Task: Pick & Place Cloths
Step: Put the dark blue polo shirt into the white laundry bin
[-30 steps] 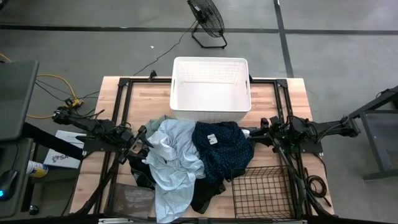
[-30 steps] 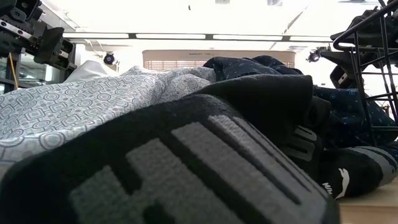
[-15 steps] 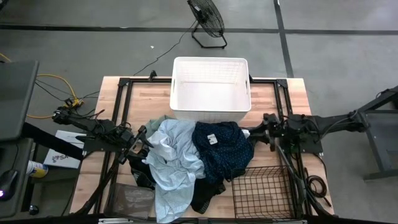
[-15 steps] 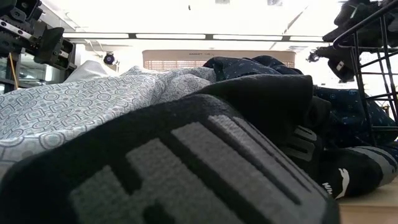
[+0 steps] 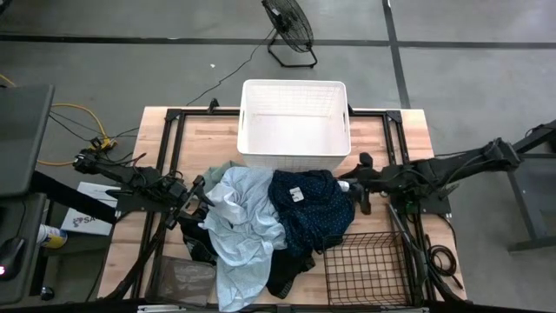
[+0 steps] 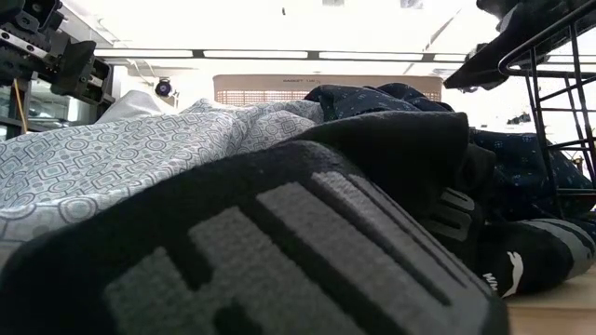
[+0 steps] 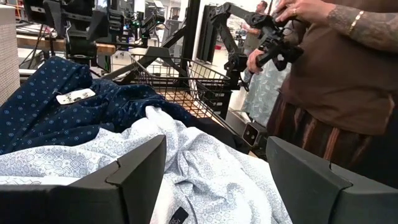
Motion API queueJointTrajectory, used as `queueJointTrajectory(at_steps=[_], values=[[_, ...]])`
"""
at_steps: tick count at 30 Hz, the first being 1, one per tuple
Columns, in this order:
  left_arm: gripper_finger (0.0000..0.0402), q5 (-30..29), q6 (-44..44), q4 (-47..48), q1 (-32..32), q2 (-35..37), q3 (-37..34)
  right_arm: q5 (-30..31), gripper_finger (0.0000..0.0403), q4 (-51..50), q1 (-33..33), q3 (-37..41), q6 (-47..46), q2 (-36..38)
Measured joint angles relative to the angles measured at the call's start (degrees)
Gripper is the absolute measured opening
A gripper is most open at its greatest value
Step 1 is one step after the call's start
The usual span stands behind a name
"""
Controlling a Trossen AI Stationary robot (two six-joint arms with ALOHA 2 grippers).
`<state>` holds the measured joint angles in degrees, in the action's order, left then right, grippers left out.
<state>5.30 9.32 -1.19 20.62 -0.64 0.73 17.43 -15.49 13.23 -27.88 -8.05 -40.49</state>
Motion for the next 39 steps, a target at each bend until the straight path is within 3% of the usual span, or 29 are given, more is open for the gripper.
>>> queueJointTrajectory(at_steps=[6,11,28,39], values=[[0.0273,0.0,0.0,0.0,0.0,0.0,0.0,0.5,0.0328,2.6,1.0,-3.3,3.1,-7.9],[0.0273,0.0,0.0,0.0,0.0,0.0,0.0,0.4,0.036,2.4,1.0,-7.1,8.1,-14.7],[0.0273,0.0,0.0,0.0,0.0,0.0,0.0,-7.3,0.0364,7.4,-5.3,-13.0,8.9,-35.1],[0.0273,0.0,0.0,0.0,0.0,0.0,0.0,-9.0,0.0339,7.2,-5.4,-13.0,1.2,-40.4]])
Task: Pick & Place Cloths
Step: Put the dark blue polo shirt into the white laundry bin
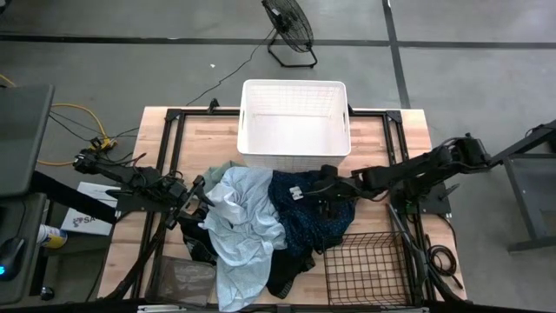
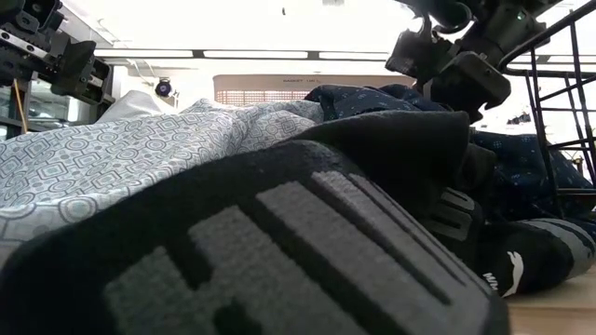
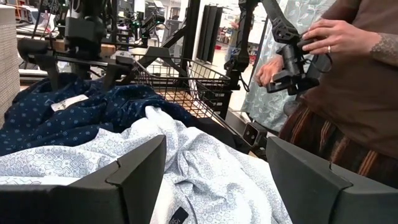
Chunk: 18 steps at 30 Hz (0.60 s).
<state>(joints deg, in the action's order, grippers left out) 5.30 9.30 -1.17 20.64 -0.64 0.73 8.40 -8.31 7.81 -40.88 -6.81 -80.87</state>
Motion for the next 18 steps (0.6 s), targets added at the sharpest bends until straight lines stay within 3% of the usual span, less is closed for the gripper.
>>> queueJointTrajectory(at_steps=[8,18], values=[[0.0273,0.0,0.0,0.0,0.0,0.0,0.0,0.2,0.0252,0.0,0.0,0.0,-9.5,0.0],[0.0273,0.0,0.0,0.0,0.0,0.0,0.0,-3.5,0.0035,0.4,0.0,0.0,-18.4,0.5]])
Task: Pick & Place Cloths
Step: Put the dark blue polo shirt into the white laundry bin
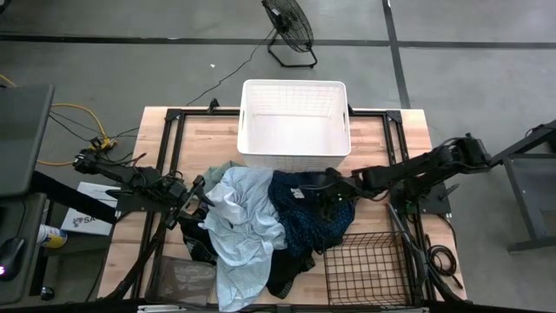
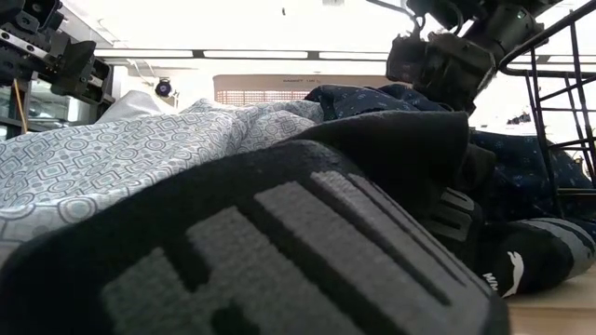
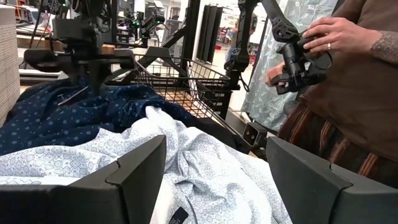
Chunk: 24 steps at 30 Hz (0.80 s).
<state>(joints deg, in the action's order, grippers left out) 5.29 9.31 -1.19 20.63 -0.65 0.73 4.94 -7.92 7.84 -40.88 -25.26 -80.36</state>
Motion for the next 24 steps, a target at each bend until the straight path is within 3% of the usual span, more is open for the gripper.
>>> queueJointTrajectory(at_steps=[2,10,24], values=[[0.0273,0.0,0.0,0.0,0.0,0.0,0.0,-0.4,0.0018,-0.4,0.1,-0.2,-0.5,0.9],[0.0273,0.0,0.0,0.0,0.0,0.0,0.0,0.7,0.0017,-3.2,0.2,-5.3,-0.5,5.1],[0.0273,0.0,0.0,0.0,0.0,0.0,0.0,0.4,0.0017,-12.9,-0.1,-22.8,6.6,7.5]])
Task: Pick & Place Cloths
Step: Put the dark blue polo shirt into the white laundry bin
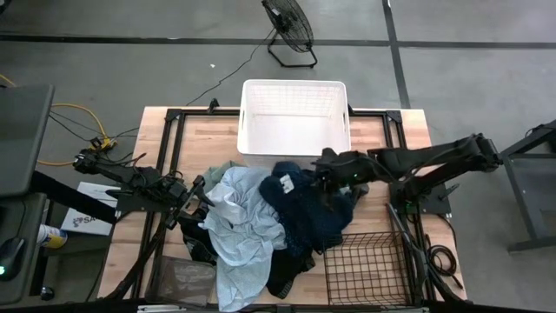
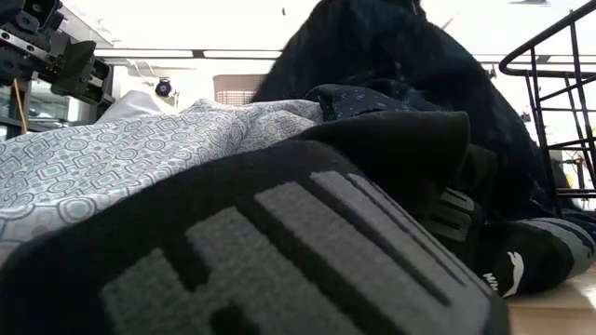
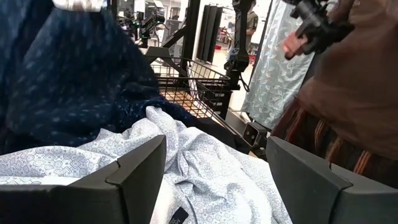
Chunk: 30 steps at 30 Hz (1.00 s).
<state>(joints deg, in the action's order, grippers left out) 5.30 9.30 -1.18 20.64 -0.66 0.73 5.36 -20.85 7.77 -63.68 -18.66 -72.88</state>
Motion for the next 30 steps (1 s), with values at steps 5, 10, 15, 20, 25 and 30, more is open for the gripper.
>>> queueJointTrajectory(at_steps=[5,10,15,20,25,30], values=[[0.0273,0.0,0.0,0.0,0.0,0.0,0.0,-1.5,0.0017,-0.1,-0.1,-6.9,6.3,0.0],[0.0273,0.0,0.0,0.0,0.0,0.0,0.0,-2.8,0.0017,-0.4,-1.5,-13.7,13.4,0.0],[0.0273,0.0,0.0,0.0,0.0,0.0,0.0,-4.5,0.0017,-0.6,-3.6,-19.6,20.5,0.0],[0.0273,0.0,0.0,0.0,0.0,0.0,0.0,-7.4,0.0017,0.3,-5.9,-25.4,27.3,0.0],[0.0273,0.0,0.0,0.0,0.0,0.0,0.0,-8.6,0.0017,2.8,-8.3,-30.6,33.8,0.0],[0.0273,0.0,0.0,0.0,0.0,0.0,0.0,-8.6,0.0017,9.8,-11.1,-33.4,38.2,0.1]])
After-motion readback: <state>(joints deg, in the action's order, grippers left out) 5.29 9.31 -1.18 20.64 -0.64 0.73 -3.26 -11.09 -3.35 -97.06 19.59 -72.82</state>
